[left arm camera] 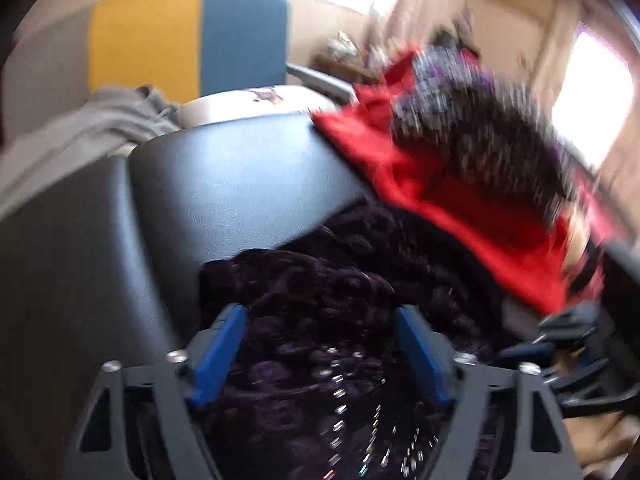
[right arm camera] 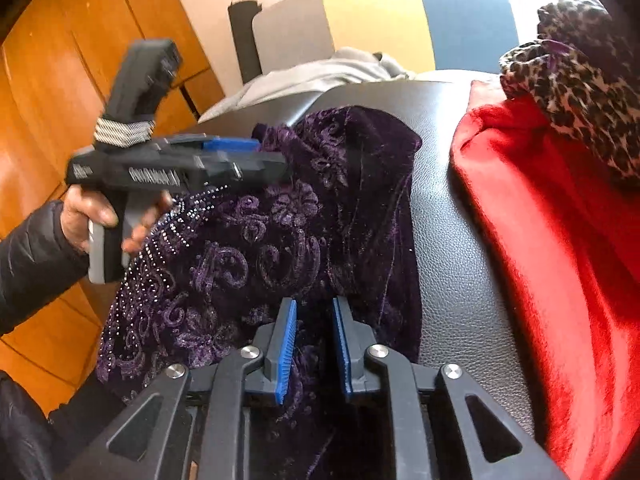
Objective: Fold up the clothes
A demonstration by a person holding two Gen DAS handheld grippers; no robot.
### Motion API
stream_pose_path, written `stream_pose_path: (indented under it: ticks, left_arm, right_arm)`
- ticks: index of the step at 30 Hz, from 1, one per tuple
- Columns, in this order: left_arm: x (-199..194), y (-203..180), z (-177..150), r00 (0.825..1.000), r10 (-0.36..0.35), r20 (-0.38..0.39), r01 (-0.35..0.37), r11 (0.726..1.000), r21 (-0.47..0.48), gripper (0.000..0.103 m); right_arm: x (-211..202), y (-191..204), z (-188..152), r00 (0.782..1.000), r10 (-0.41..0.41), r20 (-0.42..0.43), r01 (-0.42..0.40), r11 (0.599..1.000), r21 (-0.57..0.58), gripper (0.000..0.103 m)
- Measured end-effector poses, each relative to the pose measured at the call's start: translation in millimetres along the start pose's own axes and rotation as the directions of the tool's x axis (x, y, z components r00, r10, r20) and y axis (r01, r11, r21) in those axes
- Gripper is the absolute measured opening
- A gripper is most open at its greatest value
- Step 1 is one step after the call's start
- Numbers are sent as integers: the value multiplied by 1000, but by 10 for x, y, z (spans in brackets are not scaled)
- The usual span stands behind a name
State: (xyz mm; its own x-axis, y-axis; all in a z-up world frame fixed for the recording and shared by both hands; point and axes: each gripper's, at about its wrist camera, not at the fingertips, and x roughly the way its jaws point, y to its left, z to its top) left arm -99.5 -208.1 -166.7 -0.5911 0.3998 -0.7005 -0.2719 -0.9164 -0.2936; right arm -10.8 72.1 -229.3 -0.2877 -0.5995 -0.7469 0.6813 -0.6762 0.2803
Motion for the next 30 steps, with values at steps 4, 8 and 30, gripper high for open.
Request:
stream_pose_path:
  ticks: [4, 8, 30]
  left_arm:
    - [-613, 373, -269, 995, 8, 98, 9, 985, -169, 82]
    - [-948, 483, -644, 993, 37, 114, -12, 977, -214, 84]
    - [-739, -504, -1316, 990, -141, 16, 141, 986, -88, 82]
  right_arm:
    - [-69, 9, 145, 997, -2, -79, 1, 1000, -15, 19]
    - [-230, 102, 476, 1000, -19, -16, 18, 997, -79, 23]
    - [596, -737, 1118, 984, 136, 111, -160, 957, 244, 7]
